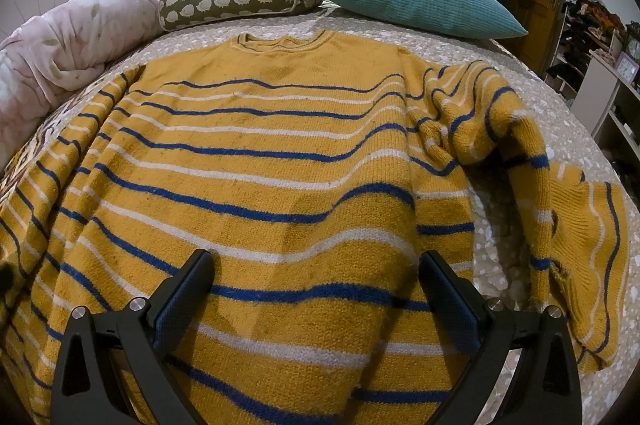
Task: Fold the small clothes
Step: 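Grasp the yellow striped sweater's sleeve cuff with the right tool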
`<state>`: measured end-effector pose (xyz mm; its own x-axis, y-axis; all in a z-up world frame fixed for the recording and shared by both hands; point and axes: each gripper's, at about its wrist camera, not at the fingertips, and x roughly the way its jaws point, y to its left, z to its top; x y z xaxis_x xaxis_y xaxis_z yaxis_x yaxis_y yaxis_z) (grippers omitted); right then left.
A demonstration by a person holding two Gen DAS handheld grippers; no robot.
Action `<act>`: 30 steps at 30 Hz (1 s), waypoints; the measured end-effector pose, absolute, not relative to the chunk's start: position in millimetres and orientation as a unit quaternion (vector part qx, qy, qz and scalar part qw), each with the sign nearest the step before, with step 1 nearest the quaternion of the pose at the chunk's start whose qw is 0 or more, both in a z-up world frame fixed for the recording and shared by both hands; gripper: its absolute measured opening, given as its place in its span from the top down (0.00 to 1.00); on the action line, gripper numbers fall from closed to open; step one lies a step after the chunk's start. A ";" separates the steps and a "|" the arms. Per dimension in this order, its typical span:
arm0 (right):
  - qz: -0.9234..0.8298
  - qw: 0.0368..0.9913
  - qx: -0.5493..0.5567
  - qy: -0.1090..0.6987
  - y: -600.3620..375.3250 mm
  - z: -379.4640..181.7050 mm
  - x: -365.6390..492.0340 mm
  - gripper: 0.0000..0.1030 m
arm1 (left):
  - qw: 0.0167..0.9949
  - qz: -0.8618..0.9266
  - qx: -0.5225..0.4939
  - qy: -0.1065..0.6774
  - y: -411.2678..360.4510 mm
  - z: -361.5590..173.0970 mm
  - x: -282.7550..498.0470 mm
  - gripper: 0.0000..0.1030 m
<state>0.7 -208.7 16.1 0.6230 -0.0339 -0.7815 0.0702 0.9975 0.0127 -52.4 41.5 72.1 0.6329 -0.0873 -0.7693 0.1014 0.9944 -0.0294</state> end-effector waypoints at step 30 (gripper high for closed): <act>0.014 0.883 0.044 0.467 -219.5 16.8 12.6 0.00 | 0.914 0.121 -0.078 0.379 191.7 121.2 -55.7 0.41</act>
<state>12.6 -219.5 16.8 0.5634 0.0657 -0.8235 0.0166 0.9957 0.0908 -55.7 191.7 121.2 0.6829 0.1616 -0.7125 -0.2803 0.9585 -0.0512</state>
